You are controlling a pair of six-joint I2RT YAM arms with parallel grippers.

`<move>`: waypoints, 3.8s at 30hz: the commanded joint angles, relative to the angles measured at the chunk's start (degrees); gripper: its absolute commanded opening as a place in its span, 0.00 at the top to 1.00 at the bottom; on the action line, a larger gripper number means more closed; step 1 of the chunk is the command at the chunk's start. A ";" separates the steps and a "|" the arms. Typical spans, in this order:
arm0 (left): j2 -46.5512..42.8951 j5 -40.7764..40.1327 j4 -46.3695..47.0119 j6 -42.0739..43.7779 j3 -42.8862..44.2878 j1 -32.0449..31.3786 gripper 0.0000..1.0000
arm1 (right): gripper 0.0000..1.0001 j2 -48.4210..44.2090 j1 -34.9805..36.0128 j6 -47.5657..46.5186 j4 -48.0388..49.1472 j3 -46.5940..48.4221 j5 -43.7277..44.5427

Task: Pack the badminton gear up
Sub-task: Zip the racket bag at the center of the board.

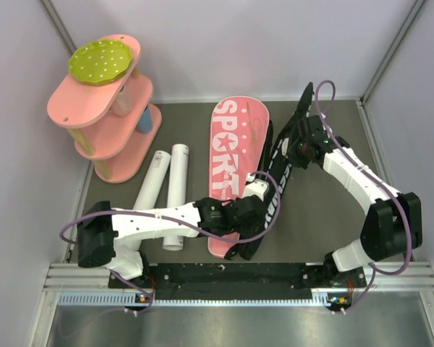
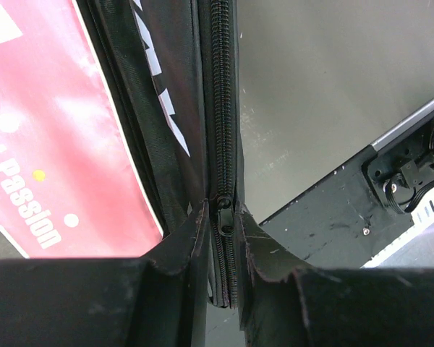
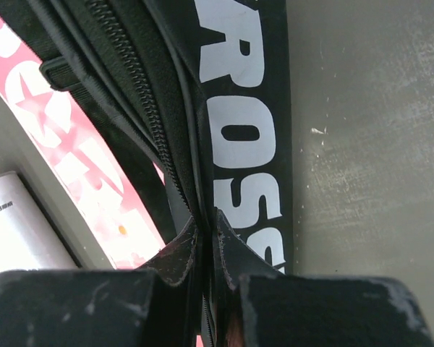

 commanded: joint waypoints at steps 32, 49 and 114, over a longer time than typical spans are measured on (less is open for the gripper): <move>-8.48 32.74 13.20 22.22 -4.50 22.73 0.55 | 1.00 0.03 -7.63 -5.13 10.66 5.00 -0.45; 18.85 45.58 20.59 17.76 18.43 26.60 0.50 | 1.00 -2.95 -8.60 -9.26 16.11 -0.28 -10.04; 28.53 28.98 5.48 10.12 37.95 26.60 1.00 | 0.73 -27.30 28.75 -11.01 7.85 -22.60 -3.10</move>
